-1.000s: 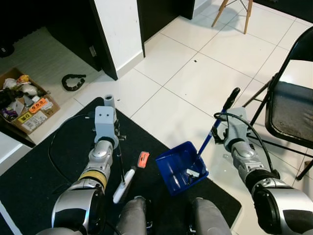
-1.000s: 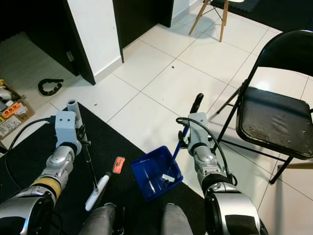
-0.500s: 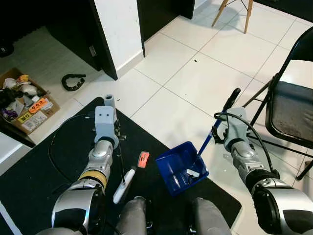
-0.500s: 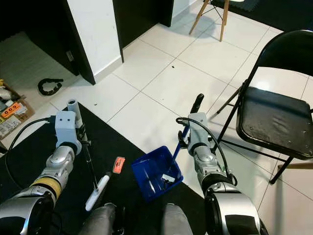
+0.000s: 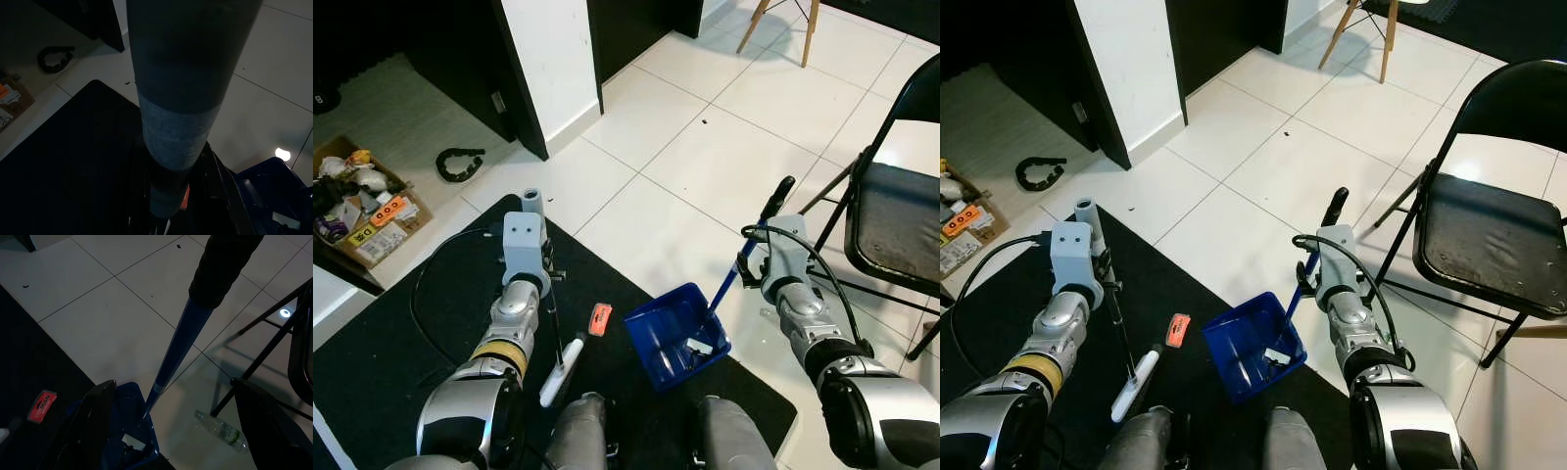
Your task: Sweep floor
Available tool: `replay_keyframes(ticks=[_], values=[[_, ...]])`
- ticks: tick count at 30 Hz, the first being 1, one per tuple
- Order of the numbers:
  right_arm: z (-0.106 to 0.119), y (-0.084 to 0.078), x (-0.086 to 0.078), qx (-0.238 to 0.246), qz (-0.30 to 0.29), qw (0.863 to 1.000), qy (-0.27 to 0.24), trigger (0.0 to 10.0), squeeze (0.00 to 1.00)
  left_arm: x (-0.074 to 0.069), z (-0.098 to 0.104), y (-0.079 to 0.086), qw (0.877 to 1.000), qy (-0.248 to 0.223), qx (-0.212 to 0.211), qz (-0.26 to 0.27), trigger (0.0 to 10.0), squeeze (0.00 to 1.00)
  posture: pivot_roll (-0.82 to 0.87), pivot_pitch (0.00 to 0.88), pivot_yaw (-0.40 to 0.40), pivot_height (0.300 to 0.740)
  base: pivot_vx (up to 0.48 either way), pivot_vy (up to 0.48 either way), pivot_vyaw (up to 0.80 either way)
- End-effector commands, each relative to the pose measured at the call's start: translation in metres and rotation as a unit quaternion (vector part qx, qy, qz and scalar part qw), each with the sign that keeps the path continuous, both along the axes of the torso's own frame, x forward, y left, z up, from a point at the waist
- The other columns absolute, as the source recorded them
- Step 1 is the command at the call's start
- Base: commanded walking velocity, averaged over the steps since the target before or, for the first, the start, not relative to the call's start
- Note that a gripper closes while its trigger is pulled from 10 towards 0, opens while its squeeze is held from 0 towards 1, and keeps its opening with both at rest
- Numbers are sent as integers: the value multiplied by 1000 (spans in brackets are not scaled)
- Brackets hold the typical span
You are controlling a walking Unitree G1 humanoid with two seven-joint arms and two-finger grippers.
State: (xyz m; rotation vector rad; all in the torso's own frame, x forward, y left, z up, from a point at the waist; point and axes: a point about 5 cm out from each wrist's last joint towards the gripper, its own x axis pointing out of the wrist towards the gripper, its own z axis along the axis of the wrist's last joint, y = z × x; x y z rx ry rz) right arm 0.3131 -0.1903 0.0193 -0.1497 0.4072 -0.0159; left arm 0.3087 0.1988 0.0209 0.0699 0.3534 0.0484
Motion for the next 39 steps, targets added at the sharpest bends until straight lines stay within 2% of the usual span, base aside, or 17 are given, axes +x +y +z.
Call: replay_keyframes(ticks=[1, 39], values=[[0, -3, 0, -2, -1, 1000, 2, 10000, 0, -18, -24, -5, 998, 62, -18, 5, 10000, 0, -39, 75, -15, 740, 0, 0, 0], [2, -7, 1, -19, -8, 1000, 3, 10000, 0, -16, -23, -8, 998, 61, -21, 5, 10000, 0, -46, 84, -17, 740, 0, 0, 0]])
